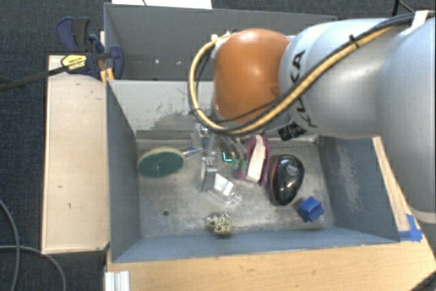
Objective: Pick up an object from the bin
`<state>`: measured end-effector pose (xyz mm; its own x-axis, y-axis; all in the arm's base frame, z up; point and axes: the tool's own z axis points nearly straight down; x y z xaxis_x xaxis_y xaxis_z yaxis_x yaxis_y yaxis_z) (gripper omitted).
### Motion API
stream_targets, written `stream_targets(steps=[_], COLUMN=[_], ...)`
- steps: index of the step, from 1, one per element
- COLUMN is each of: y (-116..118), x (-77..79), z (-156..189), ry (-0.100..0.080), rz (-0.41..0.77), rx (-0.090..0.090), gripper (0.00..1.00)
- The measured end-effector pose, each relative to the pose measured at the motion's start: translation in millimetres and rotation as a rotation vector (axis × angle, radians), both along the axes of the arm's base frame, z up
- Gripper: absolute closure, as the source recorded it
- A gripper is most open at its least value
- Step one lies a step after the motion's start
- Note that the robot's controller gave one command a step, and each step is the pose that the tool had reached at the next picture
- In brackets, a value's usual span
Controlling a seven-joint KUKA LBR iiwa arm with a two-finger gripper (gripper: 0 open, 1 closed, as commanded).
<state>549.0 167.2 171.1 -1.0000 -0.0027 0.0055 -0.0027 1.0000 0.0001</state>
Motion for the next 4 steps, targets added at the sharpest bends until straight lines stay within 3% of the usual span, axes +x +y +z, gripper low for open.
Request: stream_targets(steps=[1, 2, 3, 4], y=[26.8, 38.2, 38.1, 72.5], x=[19.5, 34.3, 34.4, 19.5], z=[-42.2, -102.5, -100.8, -94.7], ry=[-0.006, -0.007, -0.008, -0.008], rz=[0.105, 0.010, 0.007, 0.022], rx=[0.001, 0.001, 0.001, -0.011], gripper=[0.00, 0.00, 1.00, 1.00])
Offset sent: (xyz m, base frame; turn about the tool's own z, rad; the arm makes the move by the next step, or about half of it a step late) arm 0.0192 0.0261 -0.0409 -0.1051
